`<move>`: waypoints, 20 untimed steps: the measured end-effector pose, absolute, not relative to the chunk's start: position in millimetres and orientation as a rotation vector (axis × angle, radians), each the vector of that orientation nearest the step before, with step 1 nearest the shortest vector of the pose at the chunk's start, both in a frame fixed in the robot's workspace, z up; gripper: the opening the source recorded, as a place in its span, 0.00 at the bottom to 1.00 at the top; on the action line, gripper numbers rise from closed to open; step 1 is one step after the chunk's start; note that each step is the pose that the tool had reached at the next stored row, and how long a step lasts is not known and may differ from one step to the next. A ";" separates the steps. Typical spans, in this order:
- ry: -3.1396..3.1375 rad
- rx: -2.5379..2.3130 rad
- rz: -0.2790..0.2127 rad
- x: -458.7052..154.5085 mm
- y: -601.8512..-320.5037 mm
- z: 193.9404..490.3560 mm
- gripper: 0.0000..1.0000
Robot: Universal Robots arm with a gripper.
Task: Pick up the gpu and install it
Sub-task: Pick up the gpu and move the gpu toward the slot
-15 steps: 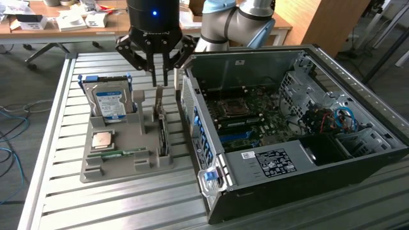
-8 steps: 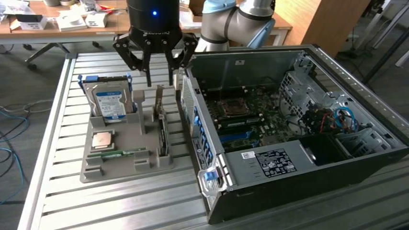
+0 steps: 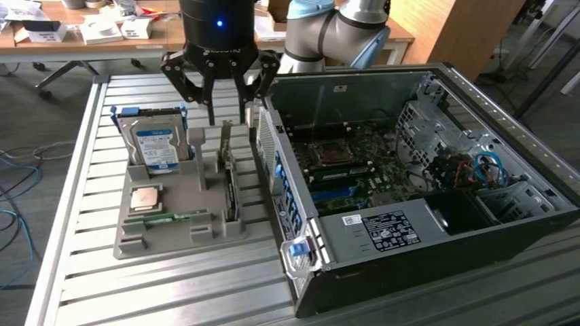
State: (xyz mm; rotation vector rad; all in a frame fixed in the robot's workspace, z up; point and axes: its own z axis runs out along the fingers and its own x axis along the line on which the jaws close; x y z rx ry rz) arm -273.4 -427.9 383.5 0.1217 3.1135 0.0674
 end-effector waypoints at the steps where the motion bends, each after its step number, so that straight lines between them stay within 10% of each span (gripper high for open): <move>1: 3.113 0.122 0.067 -273.4 -427.8 382.7 0.47; 20: 3.113 0.122 0.068 -274.6 -427.5 360.8 0.47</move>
